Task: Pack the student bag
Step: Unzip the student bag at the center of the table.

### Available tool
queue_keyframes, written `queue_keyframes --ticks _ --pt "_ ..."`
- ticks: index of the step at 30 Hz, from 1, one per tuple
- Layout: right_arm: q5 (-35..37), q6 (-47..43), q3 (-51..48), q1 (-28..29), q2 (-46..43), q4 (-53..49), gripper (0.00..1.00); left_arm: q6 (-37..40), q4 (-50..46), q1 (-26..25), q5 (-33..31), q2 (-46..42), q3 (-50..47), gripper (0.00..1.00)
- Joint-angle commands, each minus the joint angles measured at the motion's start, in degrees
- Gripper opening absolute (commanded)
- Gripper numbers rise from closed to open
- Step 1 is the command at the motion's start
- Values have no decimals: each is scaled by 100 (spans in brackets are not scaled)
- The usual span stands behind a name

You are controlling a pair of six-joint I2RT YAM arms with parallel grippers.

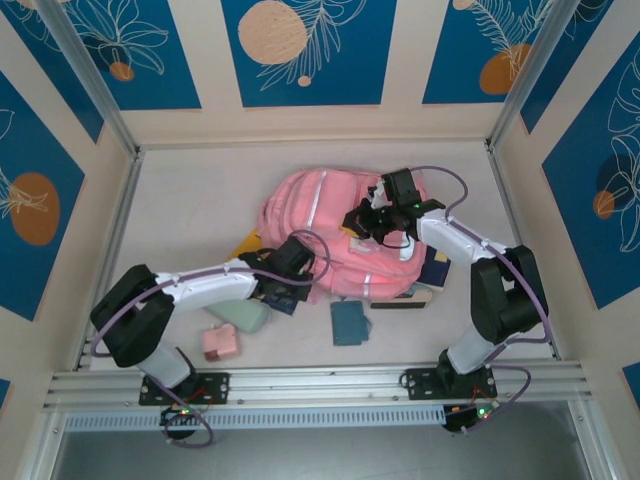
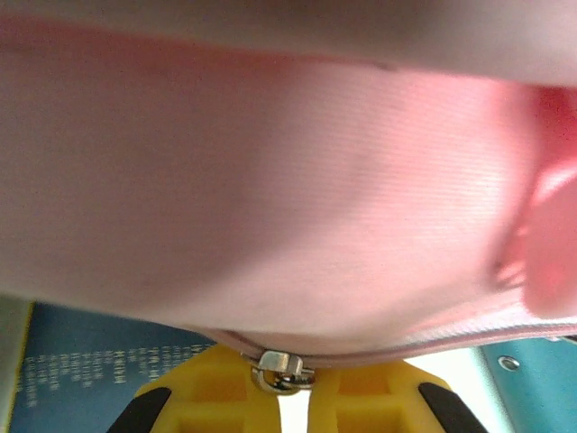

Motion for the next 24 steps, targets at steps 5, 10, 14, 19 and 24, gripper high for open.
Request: queue_keyframes --ticks 5,10,14,19,24 --pt "-332 -340 1 -2 -264 -157 0 -77 -71 446 27 -316 -233 0" --pt "-424 -384 6 10 -247 -148 0 154 201 485 549 -249 -224 1" --pt "-481 -356 10 30 -238 -93 0 199 312 487 605 -131 -177 3" --pt "-481 -347 10 71 -215 -82 0 162 180 492 309 -62 -97 2" --pt "-319 -591 66 71 -236 -389 0 -30 3 628 13 -174 -159 0"
